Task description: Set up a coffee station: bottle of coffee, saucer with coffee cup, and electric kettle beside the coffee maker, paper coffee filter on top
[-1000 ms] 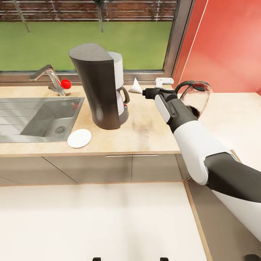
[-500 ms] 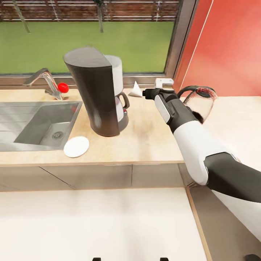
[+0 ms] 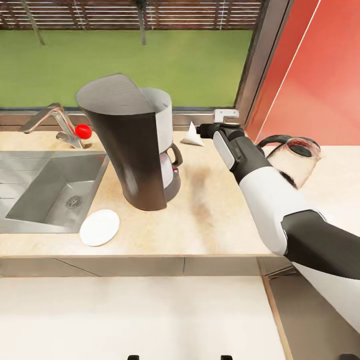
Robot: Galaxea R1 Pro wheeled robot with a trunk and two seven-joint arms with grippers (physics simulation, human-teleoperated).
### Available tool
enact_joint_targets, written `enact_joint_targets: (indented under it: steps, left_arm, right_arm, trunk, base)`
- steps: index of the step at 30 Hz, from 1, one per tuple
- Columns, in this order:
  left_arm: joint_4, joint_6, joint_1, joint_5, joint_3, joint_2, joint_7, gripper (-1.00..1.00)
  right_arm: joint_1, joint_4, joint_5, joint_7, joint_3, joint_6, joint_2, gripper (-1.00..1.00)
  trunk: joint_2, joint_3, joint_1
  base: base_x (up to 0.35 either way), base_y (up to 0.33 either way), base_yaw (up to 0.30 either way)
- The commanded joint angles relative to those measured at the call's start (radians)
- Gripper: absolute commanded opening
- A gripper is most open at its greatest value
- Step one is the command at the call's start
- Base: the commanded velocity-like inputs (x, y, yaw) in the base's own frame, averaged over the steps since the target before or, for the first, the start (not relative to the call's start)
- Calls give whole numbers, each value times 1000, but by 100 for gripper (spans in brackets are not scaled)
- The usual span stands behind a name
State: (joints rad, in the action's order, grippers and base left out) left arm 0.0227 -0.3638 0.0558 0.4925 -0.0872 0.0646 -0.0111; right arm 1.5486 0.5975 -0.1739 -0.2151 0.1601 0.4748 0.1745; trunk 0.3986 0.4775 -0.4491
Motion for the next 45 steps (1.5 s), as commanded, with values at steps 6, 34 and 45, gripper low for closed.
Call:
enact_joint_targets:
  steps: [6,34,45]
  left_arm:
    - [2,-2,1,-7,-8,0,-1,100]
    - [-8,0,1,-6,-9,-3,-1,100]
    - [-9,-1,1,-7,-9,-5,-1,100]
  right_arm:
    - [1,1,-10,-9,4,9,0,100]
    - [1,-5,-13,-9,2,36,0,100]
    - [1,-15,-13,-21,3,106,0,100]
  trunk:
    - [1,1,-1]
    - [1,1,-1]
    - [1,1,-1]
  base:
    - [95,0,252]
    - [60,0,33]
    - [81,0,0]
